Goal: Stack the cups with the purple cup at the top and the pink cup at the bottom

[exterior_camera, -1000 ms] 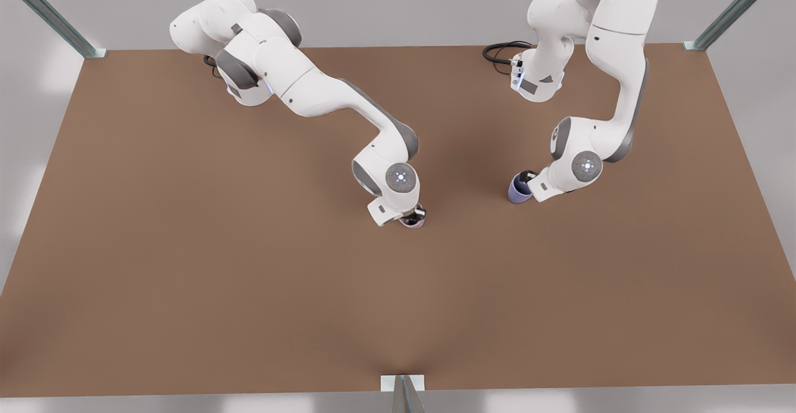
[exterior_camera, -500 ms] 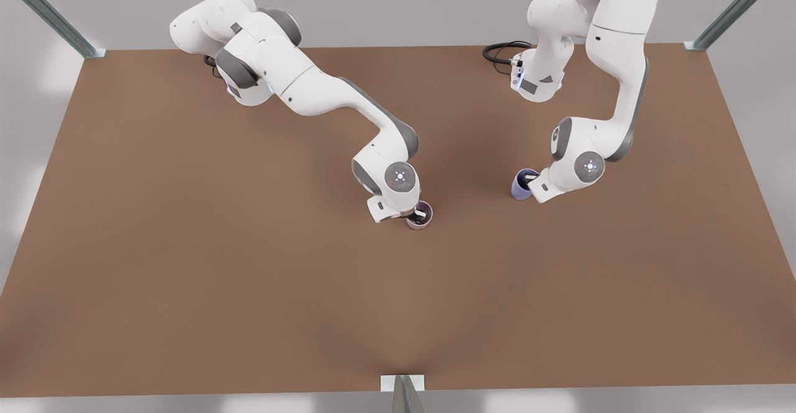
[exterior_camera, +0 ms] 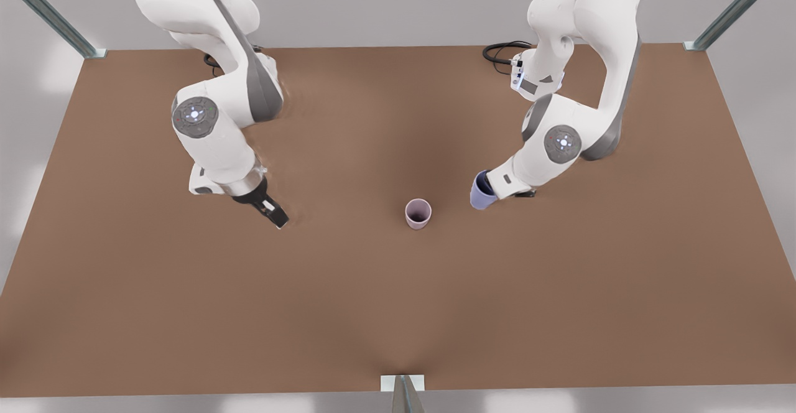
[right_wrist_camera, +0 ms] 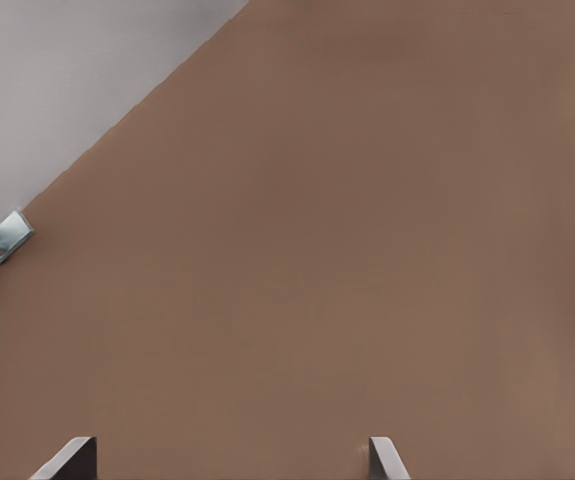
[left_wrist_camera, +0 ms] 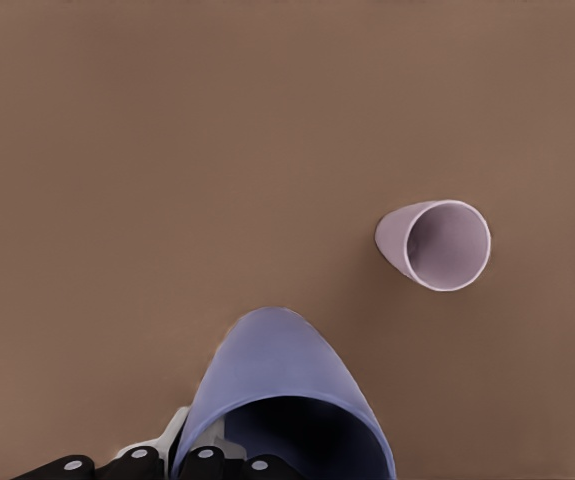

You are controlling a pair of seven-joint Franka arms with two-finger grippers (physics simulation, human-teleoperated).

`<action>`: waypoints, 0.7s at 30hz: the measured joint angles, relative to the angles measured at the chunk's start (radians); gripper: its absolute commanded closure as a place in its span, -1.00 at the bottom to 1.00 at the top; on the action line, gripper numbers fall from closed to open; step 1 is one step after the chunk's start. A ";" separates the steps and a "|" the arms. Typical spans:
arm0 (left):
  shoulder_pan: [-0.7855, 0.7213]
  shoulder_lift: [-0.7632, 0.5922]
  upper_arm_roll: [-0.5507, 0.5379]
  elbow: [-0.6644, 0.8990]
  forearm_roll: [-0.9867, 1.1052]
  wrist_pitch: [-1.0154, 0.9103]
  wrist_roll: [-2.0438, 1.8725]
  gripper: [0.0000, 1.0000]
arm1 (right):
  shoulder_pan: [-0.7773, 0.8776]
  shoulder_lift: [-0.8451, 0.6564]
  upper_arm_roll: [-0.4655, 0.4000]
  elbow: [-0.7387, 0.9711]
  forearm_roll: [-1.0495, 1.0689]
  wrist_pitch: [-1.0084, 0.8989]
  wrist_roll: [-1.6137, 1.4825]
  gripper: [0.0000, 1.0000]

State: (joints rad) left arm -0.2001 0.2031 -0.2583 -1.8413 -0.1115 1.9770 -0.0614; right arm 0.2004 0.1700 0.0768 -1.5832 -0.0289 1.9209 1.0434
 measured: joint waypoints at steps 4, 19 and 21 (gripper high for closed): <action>-0.023 0.159 -0.093 0.210 -0.014 -0.041 -0.122 0.57 | -0.189 -0.003 -0.093 0.101 -0.008 -0.146 -0.230 -1.00; -0.086 0.374 -0.103 0.390 0.012 -0.070 -0.470 0.57 | -0.232 0.030 -0.099 0.210 0.000 -0.336 -0.760 -1.00; -0.086 0.384 -0.103 0.390 0.013 -0.071 -0.498 0.57 | -0.232 0.031 -0.099 0.210 0.001 -0.340 -0.803 -1.00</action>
State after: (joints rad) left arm -0.2863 0.5872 -0.3616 -1.4517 -0.0985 1.9061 -0.5591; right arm -0.0320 0.2007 -0.0220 -1.3735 -0.0283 1.5806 0.2400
